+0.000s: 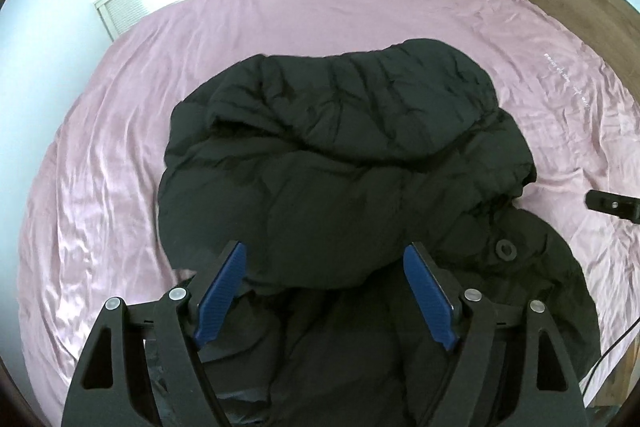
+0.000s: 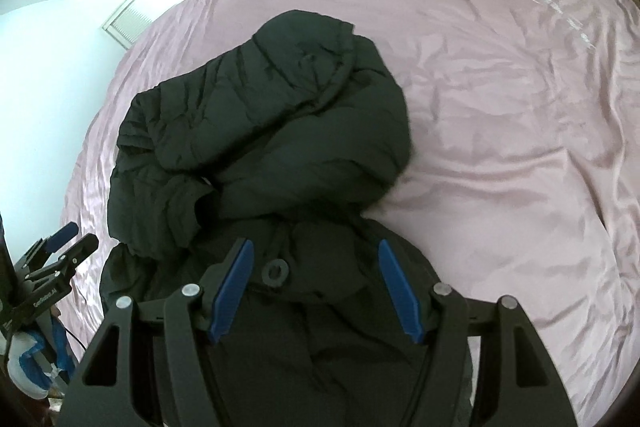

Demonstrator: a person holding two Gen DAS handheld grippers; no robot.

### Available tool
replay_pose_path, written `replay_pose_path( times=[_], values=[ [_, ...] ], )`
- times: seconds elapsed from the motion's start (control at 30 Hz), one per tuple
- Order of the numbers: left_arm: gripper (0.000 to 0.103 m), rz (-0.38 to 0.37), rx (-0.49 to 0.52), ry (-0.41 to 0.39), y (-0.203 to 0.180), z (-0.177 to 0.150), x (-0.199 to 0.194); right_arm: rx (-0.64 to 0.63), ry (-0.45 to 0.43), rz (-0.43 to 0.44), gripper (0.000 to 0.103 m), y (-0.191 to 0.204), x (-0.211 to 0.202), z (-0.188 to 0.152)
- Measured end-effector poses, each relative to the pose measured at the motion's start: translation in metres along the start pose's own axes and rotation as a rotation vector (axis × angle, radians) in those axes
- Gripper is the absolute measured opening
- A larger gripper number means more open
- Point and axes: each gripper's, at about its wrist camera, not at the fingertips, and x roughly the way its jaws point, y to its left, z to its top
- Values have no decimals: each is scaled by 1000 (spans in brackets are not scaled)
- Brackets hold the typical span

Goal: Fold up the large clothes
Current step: 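Withdraw both open tools from the folded black coat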

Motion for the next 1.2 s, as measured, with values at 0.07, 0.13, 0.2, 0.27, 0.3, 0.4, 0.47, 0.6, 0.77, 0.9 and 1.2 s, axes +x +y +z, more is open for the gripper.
replay_pose_path(
  times=[0.07, 0.13, 0.2, 0.27, 0.3, 0.4, 0.47, 0.6, 0.77, 0.9, 1.2],
  values=[
    [80, 6, -1, -3, 3, -2, -3, 16, 0, -7, 64, -6, -5, -5],
    [80, 11, -8, -9, 7, -4, -8, 27, 3, -16, 64, -12, -10, -9],
    [80, 19, -18, -11, 12, -7, -12, 27, 10, -32, 64, -17, -15, -13],
    [81, 23, -30, -10, 18, -10, -15, 21, 18, -49, 64, -20, -20, -17],
    [82, 25, -38, -8, 22, -13, -17, 19, 20, -59, 64, -23, -24, -19],
    [86, 36, -55, -1, 32, -20, -21, 29, 20, -88, 64, -34, -37, -26],
    [87, 45, -67, 7, 40, -24, -23, 47, 20, -102, 64, -43, -45, -31],
    [88, 66, -92, 10, 53, -30, -30, 95, 16, -141, 65, -65, -61, -44],
    [89, 109, -109, -5, 67, -34, -42, 154, 29, -172, 65, -85, -68, -60],
    [90, 137, -105, -15, 74, -40, -51, 179, 52, -182, 67, -94, -66, -74],
    [90, 167, -89, 11, 90, -64, -54, 183, 103, -193, 71, -98, -59, -99]
  ],
)
